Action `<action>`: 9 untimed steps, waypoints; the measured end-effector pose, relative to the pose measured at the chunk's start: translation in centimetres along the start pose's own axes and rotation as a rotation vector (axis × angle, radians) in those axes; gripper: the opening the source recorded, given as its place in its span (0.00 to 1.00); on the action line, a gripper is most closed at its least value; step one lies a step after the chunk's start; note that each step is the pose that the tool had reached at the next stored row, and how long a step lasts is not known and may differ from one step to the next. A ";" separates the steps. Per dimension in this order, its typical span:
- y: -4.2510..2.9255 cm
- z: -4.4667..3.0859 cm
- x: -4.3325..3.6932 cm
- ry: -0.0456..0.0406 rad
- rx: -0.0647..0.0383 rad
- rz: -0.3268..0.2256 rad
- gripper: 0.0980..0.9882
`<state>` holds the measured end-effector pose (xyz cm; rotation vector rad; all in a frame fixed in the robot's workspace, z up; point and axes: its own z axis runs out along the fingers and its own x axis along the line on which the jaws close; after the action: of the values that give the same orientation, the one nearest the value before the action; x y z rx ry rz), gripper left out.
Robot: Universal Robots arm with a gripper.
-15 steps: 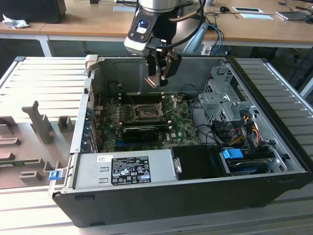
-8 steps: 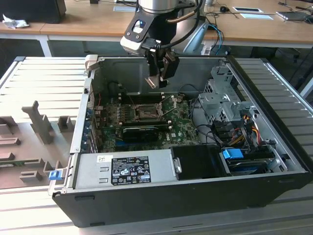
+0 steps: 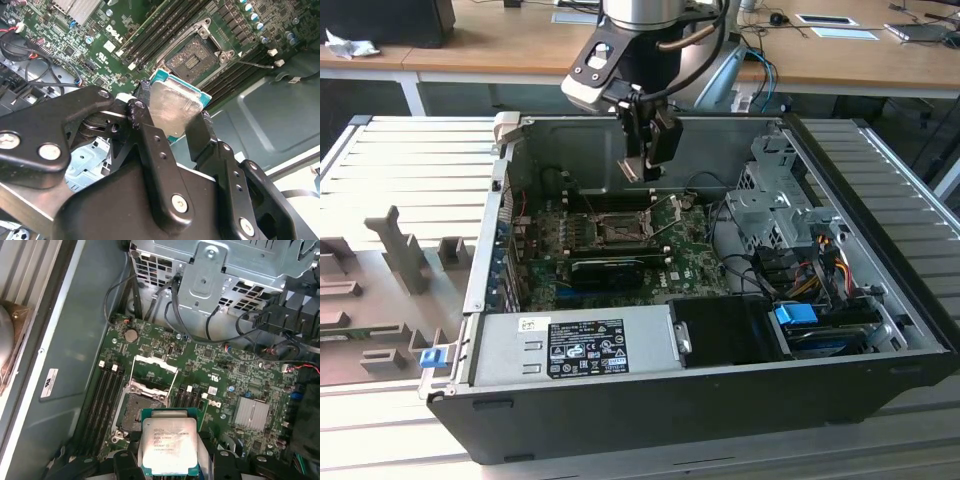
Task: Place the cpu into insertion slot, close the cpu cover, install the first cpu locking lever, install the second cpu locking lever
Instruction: 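Place the cpu into insertion slot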
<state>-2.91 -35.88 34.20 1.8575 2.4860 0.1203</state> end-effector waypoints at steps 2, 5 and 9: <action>-0.01 0.12 0.00 0.0000 0.000 0.000 0.48; -0.03 0.30 -0.01 -0.0007 0.000 0.008 0.48; -0.04 0.41 -0.01 -0.0038 -0.001 0.040 0.48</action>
<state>-2.91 -35.88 33.78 1.9061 2.4468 0.1185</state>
